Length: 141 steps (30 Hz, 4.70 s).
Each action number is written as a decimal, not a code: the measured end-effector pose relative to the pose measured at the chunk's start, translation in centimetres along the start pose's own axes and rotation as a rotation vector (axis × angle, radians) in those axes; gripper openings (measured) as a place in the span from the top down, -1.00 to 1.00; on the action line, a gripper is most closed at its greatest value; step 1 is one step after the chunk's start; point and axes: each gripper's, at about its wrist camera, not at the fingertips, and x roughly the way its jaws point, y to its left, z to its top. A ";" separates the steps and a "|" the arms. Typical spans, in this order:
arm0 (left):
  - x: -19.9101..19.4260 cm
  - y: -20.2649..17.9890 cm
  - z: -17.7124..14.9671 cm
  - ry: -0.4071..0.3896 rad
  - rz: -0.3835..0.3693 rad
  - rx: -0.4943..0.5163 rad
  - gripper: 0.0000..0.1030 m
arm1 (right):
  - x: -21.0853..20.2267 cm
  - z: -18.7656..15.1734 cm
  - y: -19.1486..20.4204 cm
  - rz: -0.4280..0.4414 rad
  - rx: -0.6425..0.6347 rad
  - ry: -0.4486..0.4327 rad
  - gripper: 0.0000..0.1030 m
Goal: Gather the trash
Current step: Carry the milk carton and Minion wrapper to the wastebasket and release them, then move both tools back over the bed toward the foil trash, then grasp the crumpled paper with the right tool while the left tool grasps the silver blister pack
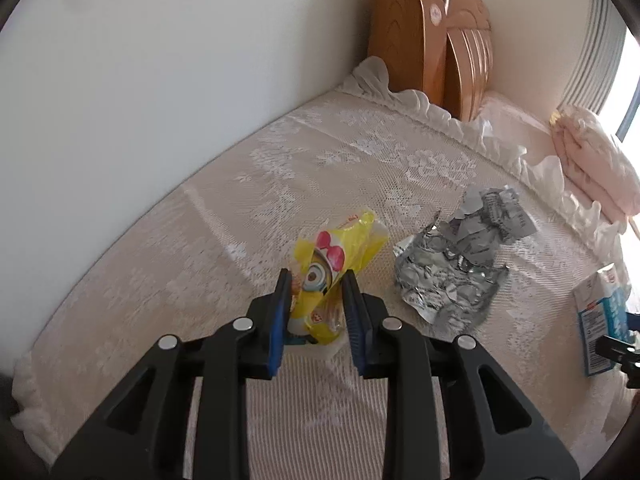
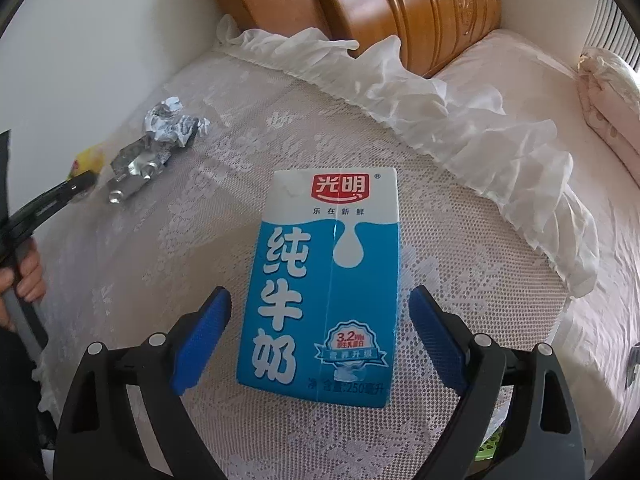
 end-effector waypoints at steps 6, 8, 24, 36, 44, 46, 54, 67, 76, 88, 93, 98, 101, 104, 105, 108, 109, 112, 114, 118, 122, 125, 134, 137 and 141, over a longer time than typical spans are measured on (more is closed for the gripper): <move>-3.9 -2.3 -1.4 -0.006 0.015 -0.004 0.50 | -0.7 -0.3 -0.1 0.025 -0.015 -0.018 -0.35; -5.7 -3.9 -2.0 -0.016 0.014 -0.006 0.50 | -2.1 -0.7 -0.7 0.070 -0.005 -0.040 -0.34; -15.2 -22.6 -7.4 -0.009 -0.197 0.100 0.50 | -14.8 -11.4 -15.8 0.120 0.148 -0.159 -0.34; -15.5 -36.1 -10.4 0.079 -0.340 0.316 0.50 | -9.5 -19.4 -28.0 0.009 0.376 -0.053 -0.50; -14.5 -42.1 -12.6 0.147 -0.366 0.433 0.50 | -9.8 -21.7 -33.1 -0.090 0.513 -0.023 -0.93; -14.0 -43.1 -13.0 0.163 -0.371 0.454 0.50 | -10.6 -22.2 -34.5 -0.109 0.531 -0.023 -0.94; -12.0 -48.6 -14.9 0.232 -0.414 0.551 0.50 | -12.9 -23.2 -37.3 -0.124 0.575 -0.047 -0.94; -8.6 -54.1 -18.1 0.322 -0.407 0.655 -0.73 | -13.2 -23.9 -38.2 -0.161 0.563 -0.030 -0.95; -9.5 -53.0 -16.7 0.293 -0.415 0.607 -0.80 | -13.3 -23.6 -38.2 -0.149 0.576 -0.030 -0.95; -14.9 -41.2 -10.8 0.055 -0.289 0.388 -0.85 | -14.7 -14.4 -27.4 -0.050 0.253 -0.108 -0.95; -16.6 -32.2 -8.7 -0.022 -0.138 0.244 -0.85 | -12.9 -8.5 -17.9 0.038 -0.021 -0.129 -0.95; -17.4 -23.2 -8.0 -0.047 0.020 0.082 -0.85 | -9.9 -3.5 -8.4 0.175 -0.229 -0.119 -0.95; -17.5 -18.8 -8.3 -0.043 0.083 -0.011 -0.85 | -7.4 -0.4 -3.0 0.213 -0.348 -0.102 -0.95; -17.3 -15.4 -8.8 -0.033 0.119 -0.091 -0.85 | -5.2 3.2 1.3 0.282 -0.396 -0.092 -0.95; -17.2 -14.7 -8.8 -0.029 0.123 -0.108 -0.85 | -4.4 4.3 2.5 0.303 -0.398 -0.090 -0.95; -16.6 -12.6 -9.2 -0.011 0.128 -0.160 -0.85 | -2.0 8.0 6.5 0.364 -0.379 -0.081 -0.95; -16.5 -12.3 -9.3 -0.006 0.129 -0.171 -0.85 | -1.5 8.7 7.1 0.374 -0.377 -0.078 -0.95; -15.4 -11.0 -9.3 0.009 0.125 -0.193 -0.85 | 1.1 11.1 10.2 0.372 -0.381 -0.059 -0.95; -14.9 -10.5 -9.2 0.017 0.121 -0.203 -0.85 | 3.1 12.1 11.9 0.341 -0.389 -0.040 -0.95; -13.7 -9.6 -8.7 0.023 0.112 -0.220 -0.85 | 6.4 12.7 13.7 0.293 -0.404 0.006 -0.79; -13.0 -8.7 -8.3 0.026 0.107 -0.237 -0.85 | 8.6 12.6 13.7 0.277 -0.390 0.058 -0.45; -12.3 -8.0 -8.0 0.033 0.108 -0.252 -0.85 | 8.9 12.7 13.3 0.293 -0.372 0.064 -0.14; -10.5 -7.3 -6.9 0.026 0.083 -0.208 -0.85 | 8.4 14.1 10.6 0.414 -0.240 0.066 0.07; -9.4 -7.7 -6.1 0.003 0.055 -0.106 -0.85 | 7.8 14.5 9.1 0.438 -0.193 0.062 0.07; -6.6 -8.0 -3.6 -0.001 -0.017 0.092 -0.85 | 5.7 14.0 6.8 0.442 -0.150 0.047 0.07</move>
